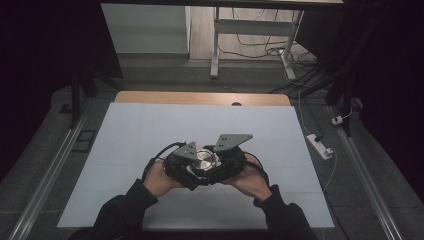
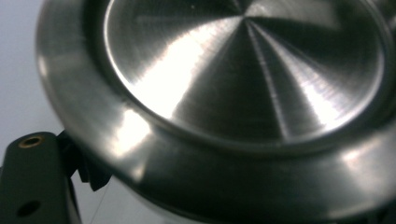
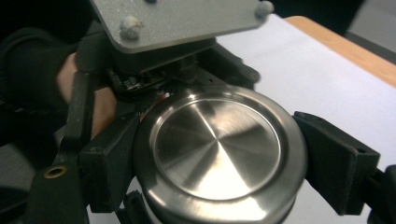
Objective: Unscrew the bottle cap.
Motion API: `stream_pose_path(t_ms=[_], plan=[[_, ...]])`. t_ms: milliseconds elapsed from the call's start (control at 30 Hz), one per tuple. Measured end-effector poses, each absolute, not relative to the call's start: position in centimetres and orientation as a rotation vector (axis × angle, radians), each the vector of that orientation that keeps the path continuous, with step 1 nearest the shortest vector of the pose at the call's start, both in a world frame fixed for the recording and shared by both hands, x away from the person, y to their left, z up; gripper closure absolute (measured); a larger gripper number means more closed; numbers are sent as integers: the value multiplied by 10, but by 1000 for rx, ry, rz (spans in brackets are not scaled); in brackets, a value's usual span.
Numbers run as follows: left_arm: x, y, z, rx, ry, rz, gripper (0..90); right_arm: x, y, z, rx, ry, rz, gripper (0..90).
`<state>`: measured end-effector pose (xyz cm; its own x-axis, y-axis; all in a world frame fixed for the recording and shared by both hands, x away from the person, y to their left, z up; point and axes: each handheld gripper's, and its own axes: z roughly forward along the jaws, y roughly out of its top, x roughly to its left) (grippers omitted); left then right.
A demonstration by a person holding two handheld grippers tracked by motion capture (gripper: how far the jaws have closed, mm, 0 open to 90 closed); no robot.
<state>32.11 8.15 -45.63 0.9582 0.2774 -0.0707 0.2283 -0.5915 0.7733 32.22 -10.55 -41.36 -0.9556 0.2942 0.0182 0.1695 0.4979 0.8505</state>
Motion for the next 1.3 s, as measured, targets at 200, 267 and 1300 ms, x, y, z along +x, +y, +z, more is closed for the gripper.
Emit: stream_pose_path(t_ms=[200,267,1300], plan=[[320,83,-454,2216,295,20,154,326,-110,-411,286,2660,1522,192],[321,84,-455,2204,284,4,154,327,-110,-412,275,2666,1548,192],[320,92,-449,2158,410,120,154,316,-103,-408,457,2516,1475,173]])
